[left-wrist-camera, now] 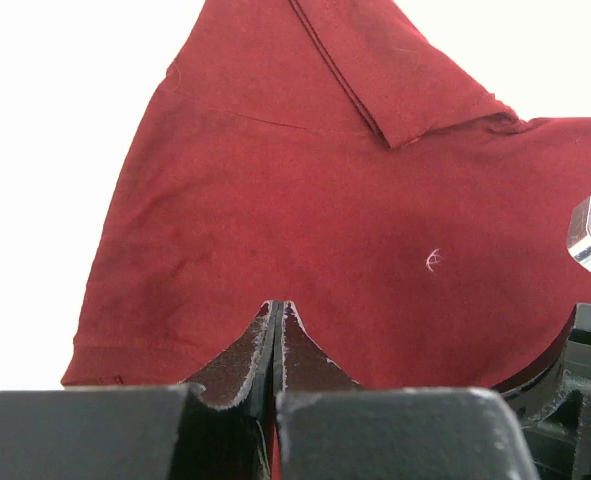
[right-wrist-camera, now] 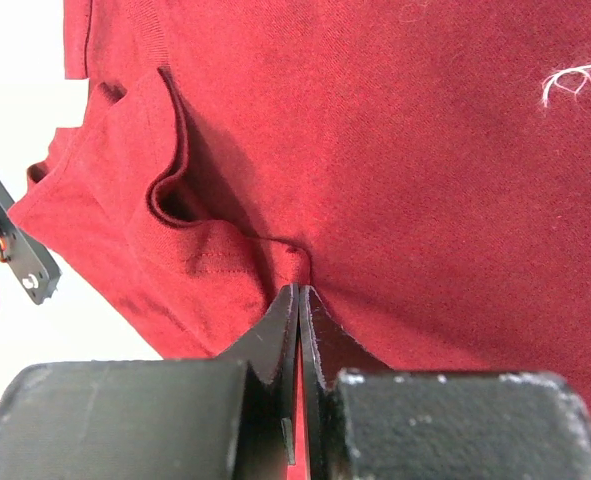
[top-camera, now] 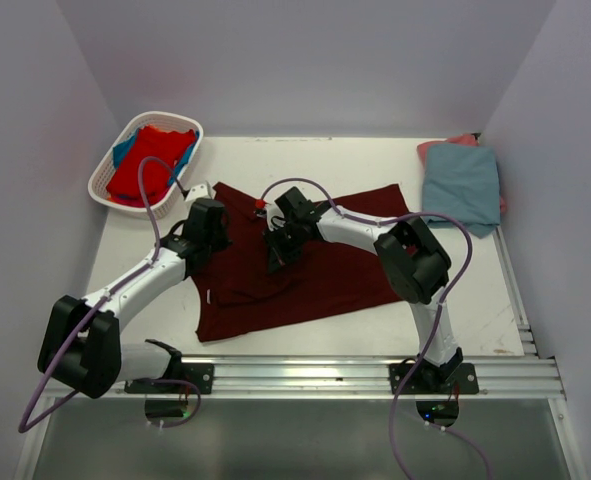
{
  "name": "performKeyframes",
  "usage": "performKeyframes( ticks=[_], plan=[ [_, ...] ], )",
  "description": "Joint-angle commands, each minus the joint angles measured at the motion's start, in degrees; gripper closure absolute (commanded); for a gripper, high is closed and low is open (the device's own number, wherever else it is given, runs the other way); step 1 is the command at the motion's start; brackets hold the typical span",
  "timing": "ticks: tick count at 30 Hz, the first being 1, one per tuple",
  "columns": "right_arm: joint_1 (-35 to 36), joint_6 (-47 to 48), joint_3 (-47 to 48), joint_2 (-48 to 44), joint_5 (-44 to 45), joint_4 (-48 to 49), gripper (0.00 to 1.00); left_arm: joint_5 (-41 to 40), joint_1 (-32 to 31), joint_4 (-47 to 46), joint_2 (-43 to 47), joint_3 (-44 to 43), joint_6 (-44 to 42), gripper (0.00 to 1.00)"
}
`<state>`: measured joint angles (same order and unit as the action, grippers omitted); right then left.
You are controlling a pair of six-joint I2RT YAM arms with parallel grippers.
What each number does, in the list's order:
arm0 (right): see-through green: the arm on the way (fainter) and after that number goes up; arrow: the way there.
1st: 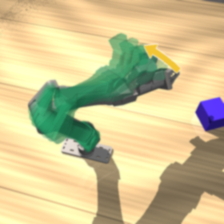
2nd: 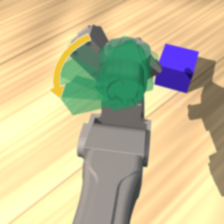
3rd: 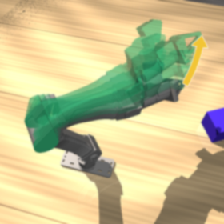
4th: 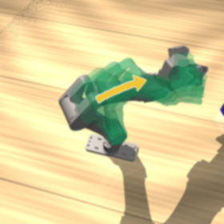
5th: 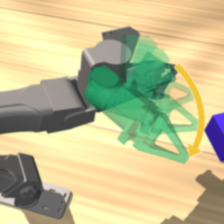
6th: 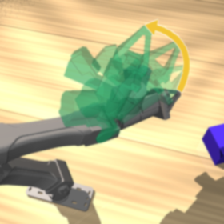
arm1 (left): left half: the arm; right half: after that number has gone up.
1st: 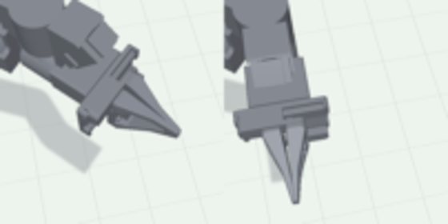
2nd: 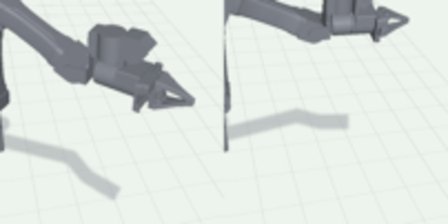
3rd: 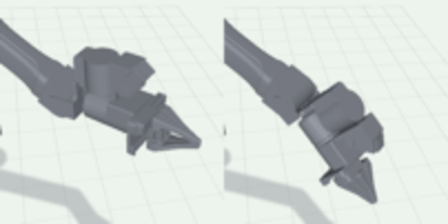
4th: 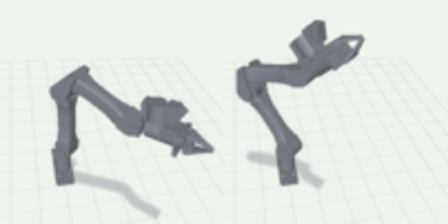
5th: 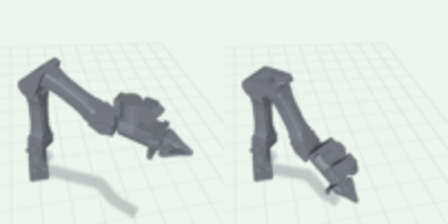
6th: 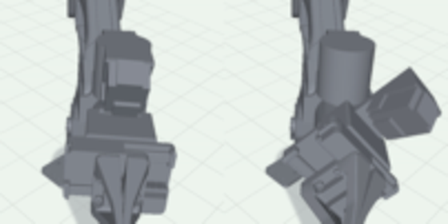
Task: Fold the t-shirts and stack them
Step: Fold the flattened tshirt in 1/3 of the way
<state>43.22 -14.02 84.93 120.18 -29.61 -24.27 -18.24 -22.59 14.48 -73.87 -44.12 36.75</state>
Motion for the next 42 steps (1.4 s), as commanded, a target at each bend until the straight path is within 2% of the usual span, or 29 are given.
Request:
performKeyframes(
  ticks=[1, 13, 28, 37, 42],
  plan=[
    [0.3, 0.3, 0.8, -3.5, 1.3, -0.4, 1.0, -0.7, 0.5, -1.6, 1.9, -0.1, -1.3, 1.0],
    [0.3, -0.3, -1.3, -8.6, 7.6, 1.7, 1.0, -0.7, 0.9, -1.4, 2.4, 0.3, -1.4, 1.0],
    [0.4, -5.0, -5.8, -14.2, 25.6, 2.6, 1.0, -0.6, 1.0, -1.2, 2.4, 0.5, -1.2, 1.0],
    [0.4, -5.9, -7.0, -12.9, 26.0, 4.1, 1.0, -0.4, 1.0, -1.2, 1.8, 0.4, -1.4, 1.0],
    [0.3, -6.2, -6.7, -11.5, 24.8, 4.5, 1.0, 0.5, 1.0, -0.7, -2.3, -0.3, -2.1, 1.0]
  ],
)
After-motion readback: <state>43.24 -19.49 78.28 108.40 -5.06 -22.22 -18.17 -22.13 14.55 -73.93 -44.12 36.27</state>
